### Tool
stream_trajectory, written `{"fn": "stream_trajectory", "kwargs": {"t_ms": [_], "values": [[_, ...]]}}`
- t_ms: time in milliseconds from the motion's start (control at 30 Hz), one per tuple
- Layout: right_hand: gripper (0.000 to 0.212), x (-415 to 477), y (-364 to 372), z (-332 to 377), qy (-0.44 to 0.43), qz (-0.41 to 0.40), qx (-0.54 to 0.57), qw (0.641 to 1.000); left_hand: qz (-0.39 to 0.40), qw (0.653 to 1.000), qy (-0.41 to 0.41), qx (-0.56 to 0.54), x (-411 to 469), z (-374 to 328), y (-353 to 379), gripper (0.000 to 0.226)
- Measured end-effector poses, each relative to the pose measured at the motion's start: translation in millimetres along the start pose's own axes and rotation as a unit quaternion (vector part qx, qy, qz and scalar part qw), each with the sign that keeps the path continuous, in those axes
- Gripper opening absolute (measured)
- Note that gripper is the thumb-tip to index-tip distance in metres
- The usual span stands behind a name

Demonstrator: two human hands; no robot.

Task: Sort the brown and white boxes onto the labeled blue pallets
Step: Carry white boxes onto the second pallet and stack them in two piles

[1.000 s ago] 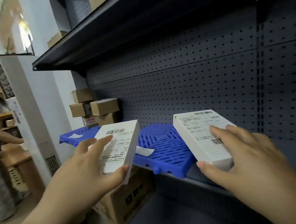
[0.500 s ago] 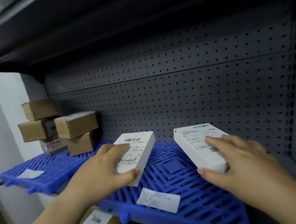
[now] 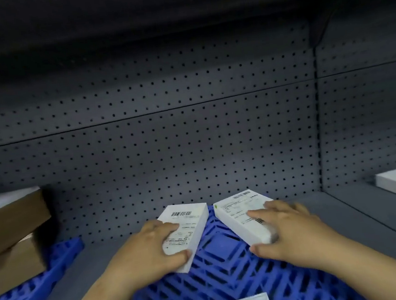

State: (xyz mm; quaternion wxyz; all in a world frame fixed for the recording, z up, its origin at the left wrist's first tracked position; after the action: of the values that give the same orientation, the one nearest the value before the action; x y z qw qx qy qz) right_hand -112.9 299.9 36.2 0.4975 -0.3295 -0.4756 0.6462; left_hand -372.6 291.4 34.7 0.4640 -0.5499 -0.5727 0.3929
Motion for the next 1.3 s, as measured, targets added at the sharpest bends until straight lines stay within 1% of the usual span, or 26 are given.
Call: {"fn": "stream_trajectory", "kwargs": {"t_ms": [133,233,367,433,467,567,600,667,700,733,767,833,867,933,1000,1067,1167,1300], "values": [[0.077,13,9,-1,0.002,0.012,-0.016,1.000,0.002,0.999,0.033,0.006,10,6,2,0.065],[0.076,20,10,-2,0.001,0.015,-0.012,1.000,0.003,0.999,0.045,-0.005,13,9,4,0.066],[0.076,27,11,-5,-0.002,0.021,-0.032,0.999,0.007,0.999,0.042,-0.007,13,16,8,0.090],[0.077,29,13,-7,0.002,0.026,-0.033,0.999,0.006,0.999,0.032,0.007,12,17,7,0.094],[0.077,29,14,-9,0.005,0.028,-0.034,0.999,0.005,0.999,0.028,0.022,11,17,7,0.093],[0.078,27,14,-10,0.006,0.035,-0.043,0.998,-0.002,0.996,0.027,0.083,8,12,6,0.080],[0.079,25,13,-9,0.006,0.042,-0.046,0.998,-0.001,0.996,0.027,0.090,7,10,5,0.085],[0.084,22,10,-9,0.005,0.055,-0.050,0.997,0.006,0.996,0.032,0.088,1,7,4,0.112],[0.085,20,6,-8,0.002,0.051,-0.047,0.998,0.004,0.996,0.032,0.088,-3,5,3,0.121],[0.084,17,1,-7,-0.004,0.035,-0.037,0.999,-0.001,0.996,0.032,0.088,-7,1,0,0.124],[0.082,11,-5,-5,-0.014,0.006,-0.019,1.000,-0.007,0.995,0.030,0.093,-12,-3,-4,0.119],[0.075,-6,-20,-1,-0.040,-0.064,0.029,0.997,-0.037,0.993,0.025,0.113,-23,-18,-15,0.101],[0.072,-18,-26,-1,-0.053,-0.094,0.053,0.993,-0.059,0.991,0.025,0.120,-28,-27,-21,0.097],[0.068,-48,-37,-4,-0.073,-0.143,0.084,0.983,-0.111,0.986,0.035,0.119,-40,-46,-32,0.099],[0.067,-82,-44,-14,-0.090,-0.183,0.073,0.976,-0.175,0.978,0.059,0.100,-52,-68,-37,0.108],[0.067,-117,-48,-31,-0.094,-0.215,0.054,0.971,-0.215,0.971,0.083,0.061,-63,-96,-32,0.105],[0.067,-172,-52,-67,-0.075,-0.250,0.042,0.964,-0.243,0.963,0.111,0.035,-90,-159,-12,0.095],[0.071,-252,-58,-135,-0.034,-0.290,-0.017,0.956,-0.263,0.956,0.132,0.009,-141,-259,22,0.098]]}}
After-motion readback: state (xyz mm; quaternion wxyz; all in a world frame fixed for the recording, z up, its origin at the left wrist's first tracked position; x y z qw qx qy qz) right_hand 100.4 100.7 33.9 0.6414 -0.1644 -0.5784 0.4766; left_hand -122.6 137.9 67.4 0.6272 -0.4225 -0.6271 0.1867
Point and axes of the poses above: each hand's wrist, its own x-axis towards the middle knuckle, its own y-axis out of the palm, z = x × y, the point moved 4 cm from there along x, towards the middle knuckle, and after that the axes turned 1 degree about -y, right-handed, at the moved point
